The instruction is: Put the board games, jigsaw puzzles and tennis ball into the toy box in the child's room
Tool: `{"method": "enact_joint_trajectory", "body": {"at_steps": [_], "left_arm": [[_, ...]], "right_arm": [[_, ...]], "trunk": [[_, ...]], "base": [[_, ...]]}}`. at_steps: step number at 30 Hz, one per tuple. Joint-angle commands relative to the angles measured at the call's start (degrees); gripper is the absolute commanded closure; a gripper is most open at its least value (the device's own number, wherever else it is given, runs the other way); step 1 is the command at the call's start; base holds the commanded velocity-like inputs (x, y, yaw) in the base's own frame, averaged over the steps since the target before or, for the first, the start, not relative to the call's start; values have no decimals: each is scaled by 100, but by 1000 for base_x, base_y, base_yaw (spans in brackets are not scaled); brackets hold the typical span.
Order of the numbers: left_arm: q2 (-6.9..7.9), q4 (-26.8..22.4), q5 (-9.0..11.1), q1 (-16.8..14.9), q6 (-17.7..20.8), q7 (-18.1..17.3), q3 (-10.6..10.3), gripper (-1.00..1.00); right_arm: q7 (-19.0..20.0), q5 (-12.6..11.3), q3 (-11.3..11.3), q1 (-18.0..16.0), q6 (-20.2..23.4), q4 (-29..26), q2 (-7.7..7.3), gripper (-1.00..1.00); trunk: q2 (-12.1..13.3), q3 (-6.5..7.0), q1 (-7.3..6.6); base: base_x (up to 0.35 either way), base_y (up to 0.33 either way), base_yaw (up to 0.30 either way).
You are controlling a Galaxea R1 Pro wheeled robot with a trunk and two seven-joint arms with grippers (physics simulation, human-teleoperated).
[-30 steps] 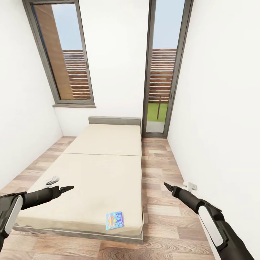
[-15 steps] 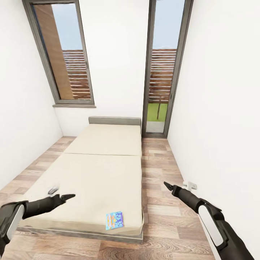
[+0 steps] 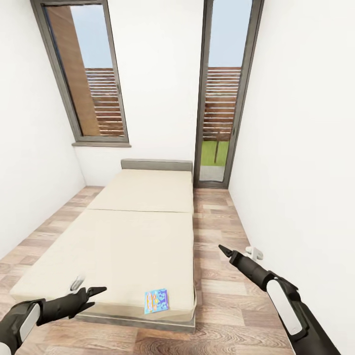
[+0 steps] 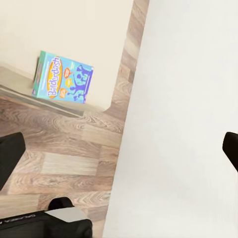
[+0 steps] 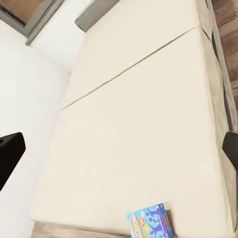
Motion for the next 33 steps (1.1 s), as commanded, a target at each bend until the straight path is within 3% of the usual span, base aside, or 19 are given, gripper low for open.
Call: {"method": "enact_joint_trajectory", "body": {"at_steps": [1, 7, 11, 14, 20, 25, 30, 33], "left_arm": [[-1, 42, 12, -10, -3, -23, 12, -100], [-70, 187, 25, -25, -121, -15, 17, -100], [-292, 210, 20, -27, -148, 10, 14, -100], [-367, 214, 18, -27, -155, 15, 13, -100], [-406, 217, 15, -28, -164, 12, 16, -100], [-410, 218, 22, -28, -168, -5, 55, -100], [-413, 220, 25, -28, -177, -42, 288, -100], [-415, 219, 27, -28, -183, -53, 373, -100]], "right_arm": [[12, -51, -10, -5, 44, -9, -1, -100], [16, -129, -25, -4, 57, -20, -11, -100], [16, -136, 5, -4, 57, -29, 0, -100], [18, -137, 16, -4, 60, -39, -5, -100], [24, -140, 44, -2, 113, -350, -40, -100], [24, -144, 67, -3, 446, -1046, -28, -100], [93, -146, 84, -4, 853, -1469, -22, -100], [360, -145, 85, -4, 948, -1539, -21, -100]], "trunk": [[-13, -13, 4], [-13, -13, 4], [-13, -13, 4], [-53, -31, 26], [-293, -138, 157], [-494, -228, 267], [-695, -318, 377], [-815, -372, 443]], "base": [[0, 0, 0], [0, 0, 0], [0, 0, 0], [0, 0, 0], [0, 0, 0], [0, 0, 0], [0, 0, 0], [0, 0, 0]]}}
